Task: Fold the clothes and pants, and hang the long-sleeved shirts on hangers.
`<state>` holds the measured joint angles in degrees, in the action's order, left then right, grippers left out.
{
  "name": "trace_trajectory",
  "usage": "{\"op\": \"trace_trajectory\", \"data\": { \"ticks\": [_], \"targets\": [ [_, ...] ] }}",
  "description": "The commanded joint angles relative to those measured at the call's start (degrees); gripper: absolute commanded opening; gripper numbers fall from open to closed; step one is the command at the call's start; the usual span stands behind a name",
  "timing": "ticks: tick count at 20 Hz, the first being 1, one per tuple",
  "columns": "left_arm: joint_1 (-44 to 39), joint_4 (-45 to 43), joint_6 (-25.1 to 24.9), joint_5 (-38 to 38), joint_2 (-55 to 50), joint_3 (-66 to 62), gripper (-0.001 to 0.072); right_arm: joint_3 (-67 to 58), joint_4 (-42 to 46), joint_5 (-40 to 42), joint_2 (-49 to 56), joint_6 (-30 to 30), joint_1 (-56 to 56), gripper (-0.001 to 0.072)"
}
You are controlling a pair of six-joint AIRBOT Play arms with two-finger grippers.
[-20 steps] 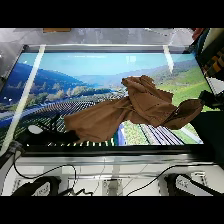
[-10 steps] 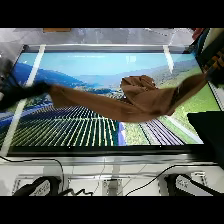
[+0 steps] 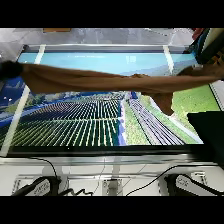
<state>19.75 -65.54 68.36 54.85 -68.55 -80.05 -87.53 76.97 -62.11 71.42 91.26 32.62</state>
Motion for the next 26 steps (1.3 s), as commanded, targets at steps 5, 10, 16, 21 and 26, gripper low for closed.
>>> {"op": "trace_trajectory", "data": {
  "ticks": [5,10,16,21,26],
  "targets": [
    [0.39,-18.56,-2.23,20.17,-8.11,7.69,0.0016,21.53,4.50,-13.64,-4.87,-8.98,0.59,0.0024],
    [0.48,-28.39,-5.81,25.42,-8.11,18.10,0.0016,35.39,8.79,-13.53,-16.13,-11.67,0.59,0.0025],
    [0.48,-35.93,-4.17,25.73,-8.09,23.87,0.0016,44.48,10.88,-15.28,-18.49,-11.65,0.59,0.0025],
    [0.50,-43.04,-0.15,23.19,-6.01,23.87,0.0017,44.41,12.00,-17.55,-18.49,-11.72,0.59,0.0025],
    [0.48,-43.23,-0.15,23.21,-5.46,23.89,0.0017,44.30,12.17,-24.06,-18.49,-12.79,0.59,0.0025]
  ]
}}
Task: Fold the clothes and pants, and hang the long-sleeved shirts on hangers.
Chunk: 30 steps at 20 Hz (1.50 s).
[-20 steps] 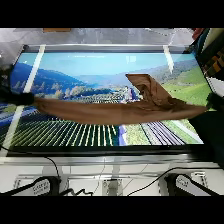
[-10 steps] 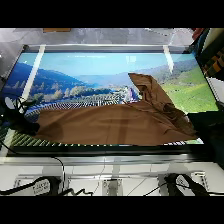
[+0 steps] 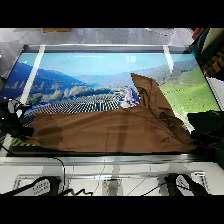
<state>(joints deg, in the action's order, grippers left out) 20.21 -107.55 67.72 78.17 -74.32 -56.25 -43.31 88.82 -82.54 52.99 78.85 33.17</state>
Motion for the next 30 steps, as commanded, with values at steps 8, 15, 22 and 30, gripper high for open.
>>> {"op": "trace_trajectory", "data": {
  "ticks": [8,15,22,30],
  "targets": [
    [-0.13,-1.31,0.48,-0.17,0.31,0.07,0.0679,0.09,0.33,-3.39,0.00,-0.55,0.00,0.0484],
    [-0.11,-10.51,8.63,-3.63,0.31,-0.76,0.0674,0.09,-2.54,2.64,0.00,-0.59,-0.02,0.0484],
    [-13.75,-6.43,5.33,-4.46,1.18,-6.40,0.0345,-2.99,-22.86,10.29,0.02,-21.22,-1.31,0.0485],
    [-33.11,-6.45,5.38,-12.26,1.33,-8.15,0.0345,-3.04,-20.41,27.47,3.15,-42.66,-21.81,0.0684]
  ]
}}
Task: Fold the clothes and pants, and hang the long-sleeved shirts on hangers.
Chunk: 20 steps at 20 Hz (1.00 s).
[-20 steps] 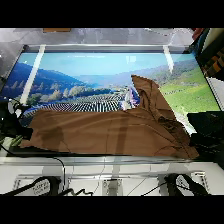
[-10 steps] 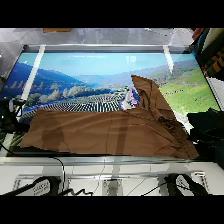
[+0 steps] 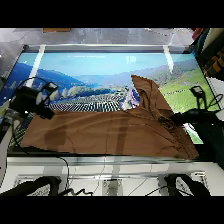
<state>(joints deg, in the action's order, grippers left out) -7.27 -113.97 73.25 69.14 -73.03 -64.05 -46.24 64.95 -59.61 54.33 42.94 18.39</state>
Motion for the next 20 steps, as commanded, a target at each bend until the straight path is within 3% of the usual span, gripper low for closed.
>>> {"op": "trace_trajectory", "data": {
  "ticks": [1,4,9,14,15,16,18,19,20],
  "targets": [
    [-6.82,-0.02,-0.15,-3.98,0.04,-0.35,0.0345,-0.11,5.35,4.15,3.43,-7.06,-9.70,0.0684],
    [-8.17,-0.02,-0.15,-4.50,0.04,-0.35,0.0345,-0.13,8.61,4.15,7.93,-10.93,-15.63,0.0694],
    [-8.11,-0.02,-0.15,-4.52,0.04,-0.35,0.0345,-0.13,9.35,4.13,11.21,-10.64,-19.28,0.0694],
    [-8.11,0.00,0.02,-4.52,0.02,-0.35,0.0345,-0.13,14.64,6.49,13.31,-0.87,-19.28,0.0689],
    [-8.11,0.02,0.04,-4.52,0.02,-0.35,0.0345,-0.13,15.17,6.88,13.75,0.11,-19.28,0.0660],
    [-8.11,0.02,0.04,-4.52,0.02,-0.35,0.0345,-0.13,16.31,7.04,14.21,0.09,-19.28,0.0545],
    [-8.11,0.04,0.04,-4.52,0.02,-0.35,0.0345,-0.15,18.71,7.48,14.49,0.13,-19.28,0.0156],
    [-8.11,0.02,0.02,-4.55,0.02,-0.35,0.0345,-0.26,18.86,7.98,14.36,0.76,-19.28,0.0061],
    [-8.11,0.04,0.02,-4.57,-0.04,-0.35,0.0345,-0.68,18.91,8.68,14.08,2.75,-19.28,0.0026]
  ]
}}
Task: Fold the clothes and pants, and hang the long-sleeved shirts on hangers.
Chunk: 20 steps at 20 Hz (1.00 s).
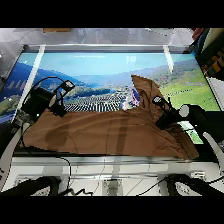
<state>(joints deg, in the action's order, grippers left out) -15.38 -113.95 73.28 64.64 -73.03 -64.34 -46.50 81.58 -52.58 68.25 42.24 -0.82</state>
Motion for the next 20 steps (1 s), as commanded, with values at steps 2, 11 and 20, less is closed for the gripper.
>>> {"op": "trace_trajectory", "data": {
  "ticks": [2,11,20],
  "targets": [
    [0.00,0.04,0.00,-0.48,-0.33,-0.04,0.0345,-2.58,2.64,3.15,-0.55,8.39,-0.07,0.0025],
    [-0.52,10.80,11.85,-11.85,-0.46,-0.07,0.0345,-19.39,5.70,5.73,-5.33,18.88,9.77,0.0025],
    [-2.84,48.24,9.51,-30.67,-3.74,-0.13,0.0375,-18.80,5.68,-13.84,-6.05,21.75,38.64,0.0025]
  ]
}}
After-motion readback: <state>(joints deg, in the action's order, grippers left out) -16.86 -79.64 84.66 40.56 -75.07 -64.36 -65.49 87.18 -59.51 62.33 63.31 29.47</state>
